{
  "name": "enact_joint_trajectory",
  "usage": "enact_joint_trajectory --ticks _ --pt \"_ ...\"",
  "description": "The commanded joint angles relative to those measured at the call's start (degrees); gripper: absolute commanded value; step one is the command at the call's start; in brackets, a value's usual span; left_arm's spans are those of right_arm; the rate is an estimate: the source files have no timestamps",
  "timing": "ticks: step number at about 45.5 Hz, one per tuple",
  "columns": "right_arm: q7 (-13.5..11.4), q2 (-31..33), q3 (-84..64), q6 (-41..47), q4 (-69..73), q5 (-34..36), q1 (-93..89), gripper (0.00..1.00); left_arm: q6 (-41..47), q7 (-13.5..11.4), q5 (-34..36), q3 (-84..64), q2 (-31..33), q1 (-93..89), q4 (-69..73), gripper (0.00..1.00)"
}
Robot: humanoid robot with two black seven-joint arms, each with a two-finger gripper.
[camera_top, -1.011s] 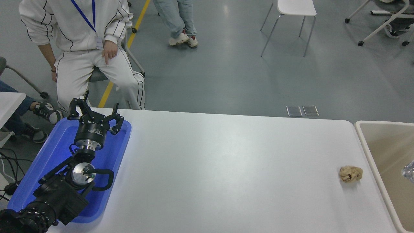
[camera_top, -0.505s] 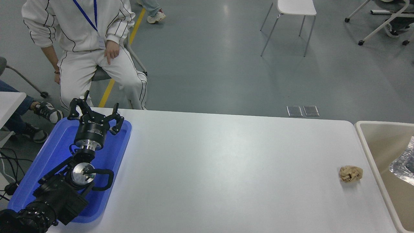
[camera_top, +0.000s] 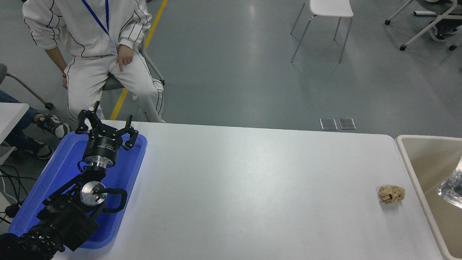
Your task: Pick up foil plate and place in dustbin
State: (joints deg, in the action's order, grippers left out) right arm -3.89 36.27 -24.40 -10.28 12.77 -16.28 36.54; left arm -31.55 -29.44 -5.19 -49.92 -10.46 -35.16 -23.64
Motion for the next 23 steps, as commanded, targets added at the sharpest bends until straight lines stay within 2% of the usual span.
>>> enact_joint_trajectory --ticks 1,11,23 --pt "0.02 -0.06 0.15 -0.26 -0.12 0.11 -0.33 1.00 0.00 0.00 0.00 0.00 0.00 0.00 -0.01 1.00" --pt "0.02 0.99 -0.03 0.26 2.34 0.02 2.57 1.00 0.00 0.00 0.00 0.00 0.00 0.00 -0.01 1.00" --pt "0.02 12.15 -1.26 0.70 21.93 -1.03 9.60 1.00 0.00 0.00 0.00 0.00 0.00 -0.09 -0.01 1.00"
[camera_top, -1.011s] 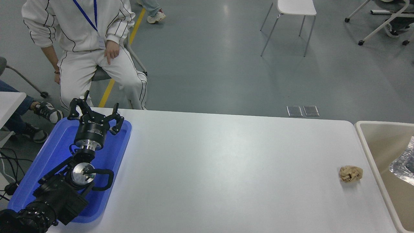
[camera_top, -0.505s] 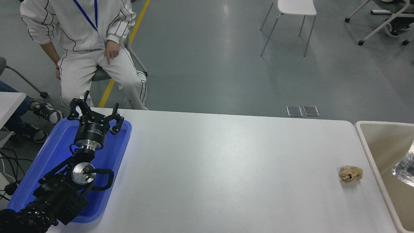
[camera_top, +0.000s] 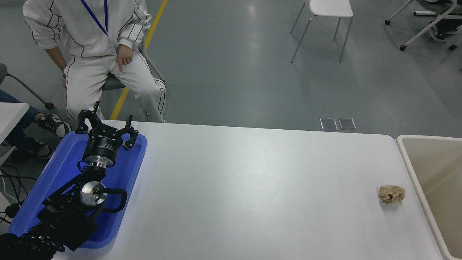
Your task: Pick up foil plate and place in dustbin
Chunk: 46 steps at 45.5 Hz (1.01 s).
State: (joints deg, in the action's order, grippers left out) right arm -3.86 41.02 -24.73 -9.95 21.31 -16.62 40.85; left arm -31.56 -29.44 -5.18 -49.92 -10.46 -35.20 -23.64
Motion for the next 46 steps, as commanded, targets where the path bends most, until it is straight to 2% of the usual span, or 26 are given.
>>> enact_joint_trajectory --ticks 1,11,18,23,27,38,46 --pt "0.00 7.76 -1.20 0.46 14.54 -0.61 5.81 1.00 0.01 0.00 0.00 0.00 0.00 -0.04 -0.01 1.00" --pt "0.00 12.15 -8.57 0.73 27.80 -0.34 13.19 1.00 0.01 0.00 0.00 0.00 0.00 -0.04 -0.01 1.00" --pt "0.00 14.71 -23.50 5.55 39.50 -0.60 27.15 1.00 0.01 0.00 0.00 0.00 0.00 -0.04 -0.01 1.00" --pt "0.00 13.92 -38.44 14.15 44.69 -0.60 40.86 1.00 0.01 0.09 0.00 0.00 0.00 -0.04 -0.01 1.00" --pt "0.00 11.73 -47.41 24.25 46.98 -0.60 51.06 1.00 0.01 0.09 0.00 0.00 0.00 -0.04 -0.01 1.00" --pt "0.00 5.13 -59.38 53.70 47.51 -0.52 70.23 1.00 0.01 0.09 0.00 0.00 0.00 -0.04 -0.01 1.00" --pt "-0.09 2.50 -59.47 54.95 49.17 -0.60 77.18 1.00 0.01 0.09 0.00 0.00 0.00 -0.04 -0.01 1.00"
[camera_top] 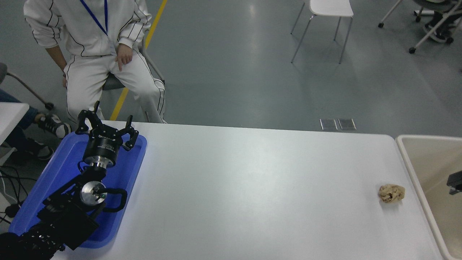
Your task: Pick up foil plate and place in dustbin
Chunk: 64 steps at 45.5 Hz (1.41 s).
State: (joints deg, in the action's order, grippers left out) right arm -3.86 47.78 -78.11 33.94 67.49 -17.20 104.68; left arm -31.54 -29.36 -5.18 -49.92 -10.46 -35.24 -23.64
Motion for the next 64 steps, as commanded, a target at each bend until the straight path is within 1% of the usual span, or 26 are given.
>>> enact_joint_trajectory --ticks 1,6,13,24,32,43,55,64 --pt "-0.10 -5.49 -6.26 11.06 3.43 -0.11 13.71 1.00 -0.01 0.00 -0.01 0.00 0.00 0.00 0.00 1.00" --pt "-0.10 -11.38 -5.92 11.06 4.93 0.06 15.20 1.00 -0.01 0.00 -0.01 0.00 0.00 0.00 0.00 1.00" --pt "-0.01 -19.56 -4.86 11.06 10.72 1.03 21.26 1.00 -0.01 0.00 -0.01 0.00 0.00 0.00 0.00 1.00" --pt "0.08 -23.52 5.42 11.06 12.31 1.12 24.26 1.00 0.08 0.00 -0.01 0.00 0.00 0.00 0.00 1.00" --pt "0.16 -29.14 8.24 11.06 12.05 1.82 24.17 1.00 0.08 0.00 -0.01 0.00 0.00 0.00 0.00 1.00" --pt "0.16 -29.76 6.92 11.06 11.78 1.82 24.26 1.00 0.08 0.00 -0.01 0.00 0.00 -0.09 0.00 1.00" --pt "0.16 -29.67 1.04 11.06 11.70 1.82 27.51 1.00 0.08 0.09 -0.01 0.00 0.00 -0.09 0.00 1.00" --pt "0.16 -29.59 0.94 11.06 11.70 1.82 28.12 1.00 -0.01 0.09 -0.01 0.00 0.00 -0.09 0.00 1.00"
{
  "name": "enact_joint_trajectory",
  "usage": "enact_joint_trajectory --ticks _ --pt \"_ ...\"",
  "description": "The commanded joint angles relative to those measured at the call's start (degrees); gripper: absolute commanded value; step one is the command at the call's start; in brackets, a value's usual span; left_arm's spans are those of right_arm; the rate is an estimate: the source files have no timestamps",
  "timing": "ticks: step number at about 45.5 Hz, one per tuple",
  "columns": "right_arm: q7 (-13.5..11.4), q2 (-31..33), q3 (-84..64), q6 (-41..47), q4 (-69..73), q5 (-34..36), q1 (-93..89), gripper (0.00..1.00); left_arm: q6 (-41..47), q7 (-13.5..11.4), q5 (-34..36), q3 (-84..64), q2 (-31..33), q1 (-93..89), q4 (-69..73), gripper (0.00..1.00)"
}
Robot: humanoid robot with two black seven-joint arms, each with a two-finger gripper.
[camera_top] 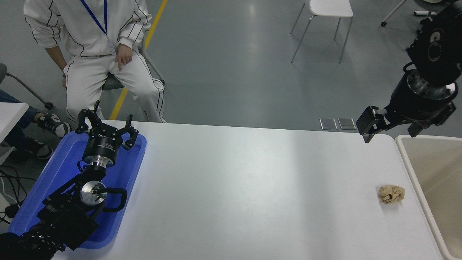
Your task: Pick up foil plate and place in dustbin
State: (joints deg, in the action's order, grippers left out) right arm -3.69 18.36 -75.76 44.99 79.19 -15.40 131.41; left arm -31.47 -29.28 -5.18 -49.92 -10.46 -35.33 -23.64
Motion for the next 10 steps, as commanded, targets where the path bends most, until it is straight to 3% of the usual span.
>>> enact_joint_trajectory --ticks 1,10 --pt "0.00 -0.17 -1.41 0.01 0.00 0.02 1.39 1.00 -0.08 0.01 0.00 0.00 0.00 0.00 0.00 1.00" --pt "0.00 -0.17 -0.44 0.01 0.00 0.02 1.04 1.00 -0.08 0.01 0.00 0.00 0.00 0.00 0.00 1.00"
